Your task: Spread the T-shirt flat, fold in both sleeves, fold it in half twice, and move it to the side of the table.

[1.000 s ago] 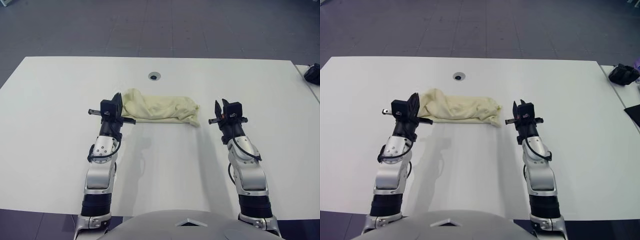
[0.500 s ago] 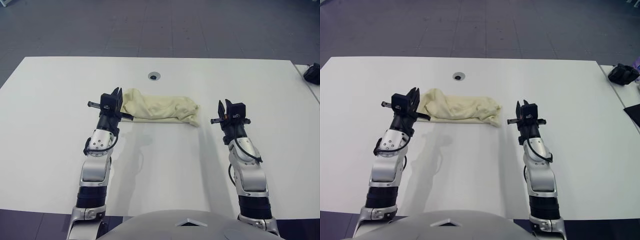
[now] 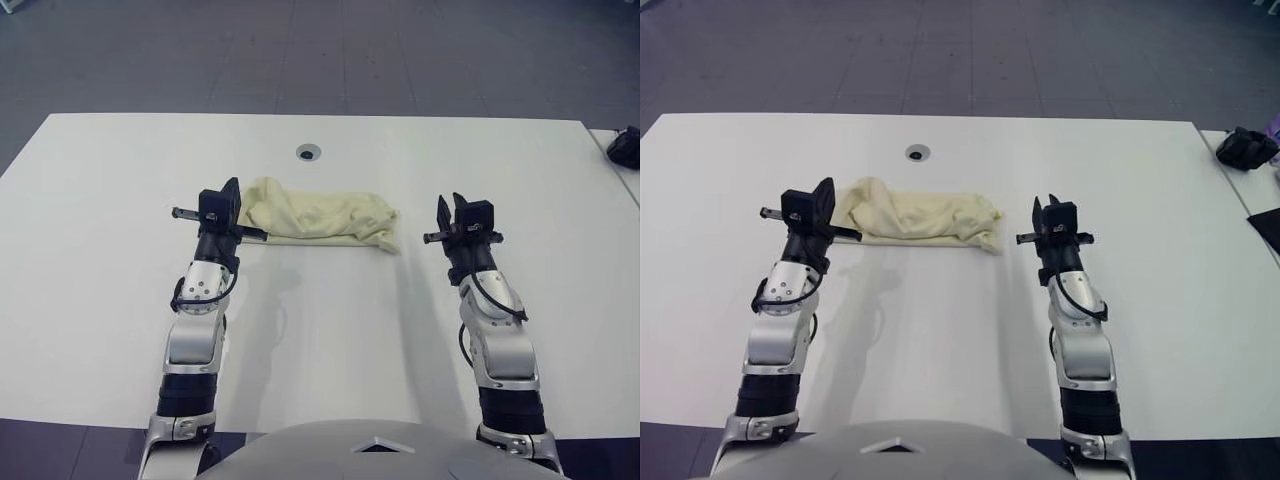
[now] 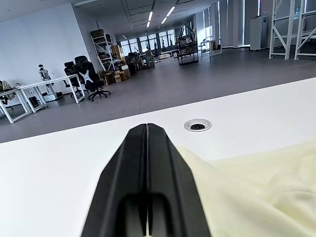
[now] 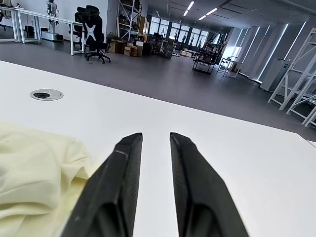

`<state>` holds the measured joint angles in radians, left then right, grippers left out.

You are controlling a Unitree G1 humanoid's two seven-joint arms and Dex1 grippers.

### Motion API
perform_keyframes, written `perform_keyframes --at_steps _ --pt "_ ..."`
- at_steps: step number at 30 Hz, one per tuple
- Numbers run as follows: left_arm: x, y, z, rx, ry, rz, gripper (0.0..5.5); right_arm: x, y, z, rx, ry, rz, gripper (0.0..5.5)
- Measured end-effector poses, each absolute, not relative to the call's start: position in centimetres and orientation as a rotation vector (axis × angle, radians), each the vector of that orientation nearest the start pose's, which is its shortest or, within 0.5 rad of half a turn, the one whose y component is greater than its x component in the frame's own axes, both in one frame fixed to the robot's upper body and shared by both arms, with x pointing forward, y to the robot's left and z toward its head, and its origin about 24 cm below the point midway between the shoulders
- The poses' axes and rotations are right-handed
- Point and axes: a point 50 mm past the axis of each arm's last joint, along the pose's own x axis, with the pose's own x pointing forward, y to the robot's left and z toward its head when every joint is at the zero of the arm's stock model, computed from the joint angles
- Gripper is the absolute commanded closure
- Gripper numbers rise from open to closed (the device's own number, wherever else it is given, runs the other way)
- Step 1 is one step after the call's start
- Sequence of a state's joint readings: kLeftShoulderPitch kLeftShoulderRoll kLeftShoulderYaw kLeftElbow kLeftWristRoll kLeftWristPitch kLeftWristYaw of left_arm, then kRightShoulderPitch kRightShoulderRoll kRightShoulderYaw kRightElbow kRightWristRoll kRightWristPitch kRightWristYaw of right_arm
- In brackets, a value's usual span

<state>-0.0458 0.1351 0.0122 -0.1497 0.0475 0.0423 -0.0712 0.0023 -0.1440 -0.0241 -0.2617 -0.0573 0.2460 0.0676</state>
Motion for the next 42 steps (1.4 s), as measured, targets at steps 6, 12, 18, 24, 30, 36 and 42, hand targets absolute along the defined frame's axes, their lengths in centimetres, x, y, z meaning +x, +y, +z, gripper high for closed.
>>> perform_keyframes --at_steps 6,12,18,24,30,36,42 --pt "26.4 16.6 8.6 0.183 -0.155 -0.062 4.54 25.6 -17.5 8.5 -0.201 -0.022 0.036 4.8" --pt "26.1 16.5 8.3 0.179 -0.144 -0.061 4.19 25.6 -17.4 8.5 -0.203 -0.021 0.044 4.59" --pt "26.0 16.4 8.0 0.186 -0.132 -0.066 4.08 25.6 -17.5 8.5 -0.202 -0.02 0.041 4.92" --pt "30.5 16.6 8.9 0.385 -0.125 -0.131 3.11 25.5 -17.4 8.5 -0.202 -0.02 0.039 3.95" --pt "32.4 17.4 3.5 0.69 0.207 -0.339 2.13 25.5 -17.2 8.5 -0.203 -0.02 0.049 3.96" --pt "30.0 16.1 4.2 0.75 0.195 -0.534 1.28 25.3 -17.2 9.6 -0.225 -0.048 0.111 4.48" --pt "22.6 12.8 4.5 0.711 0.127 -0.812 0.36 22.2 -18.8 10.8 -0.296 -0.007 0.245 4.8"
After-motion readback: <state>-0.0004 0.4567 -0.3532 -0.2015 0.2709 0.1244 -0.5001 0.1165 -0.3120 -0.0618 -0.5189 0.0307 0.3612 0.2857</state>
